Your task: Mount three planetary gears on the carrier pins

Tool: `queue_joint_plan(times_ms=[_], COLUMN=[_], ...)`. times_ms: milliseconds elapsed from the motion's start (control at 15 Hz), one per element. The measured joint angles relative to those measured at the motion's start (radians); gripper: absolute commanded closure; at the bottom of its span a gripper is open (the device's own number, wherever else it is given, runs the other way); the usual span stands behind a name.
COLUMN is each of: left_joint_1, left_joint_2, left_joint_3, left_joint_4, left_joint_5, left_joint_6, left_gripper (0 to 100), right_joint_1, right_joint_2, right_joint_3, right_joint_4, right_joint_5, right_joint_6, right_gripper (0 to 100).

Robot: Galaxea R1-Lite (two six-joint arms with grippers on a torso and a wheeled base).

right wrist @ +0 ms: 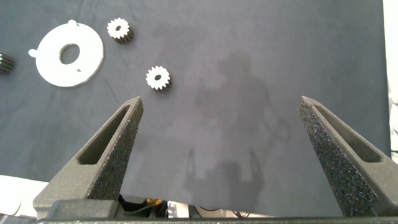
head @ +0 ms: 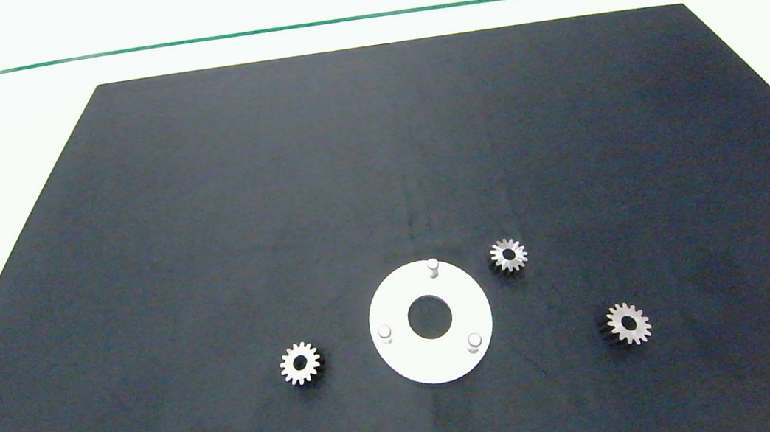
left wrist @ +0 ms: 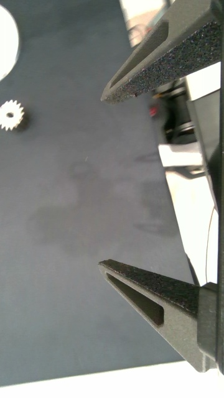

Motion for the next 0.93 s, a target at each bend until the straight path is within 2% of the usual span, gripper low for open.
queue_joint_plan(times_ms=[267, 533, 667, 800, 933], left_joint_1=[-0.097, -0.175, -0.214, -0.233, -0.245], left_joint_2=[0.112, 0.235, 0.293, 0.367, 0.459], left_joint_3=[-0.013, -0.021, -0.022, -0.022, -0.020], left_joint_4=[0.000, -0.010, -0.018, -0.089, -0.207], left_joint_5=[-0.001, -0.003, 0.001, 0.012, 0.027], left_joint_6=[0.093, 0.139, 0.185, 0.228, 0.267], left_gripper=[0, 0, 0, 0, 0], right_joint_1=[0.009, 0.010, 0.010, 0.009, 0.009], right_joint_2=[0.105, 0.166, 0.189, 0.203, 0.212], right_joint_3=[-0.066, -0.109, -0.119, -0.123, -0.123], right_joint_4=[0.003, 0.003, 0.003, 0.002, 0.002], right_joint_5=[0.009, 0.012, 0.031, 0.043, 0.054], right_joint_6=[0.001, 0.001, 0.004, 0.007, 0.008], right_gripper=[0, 0, 0, 0, 0])
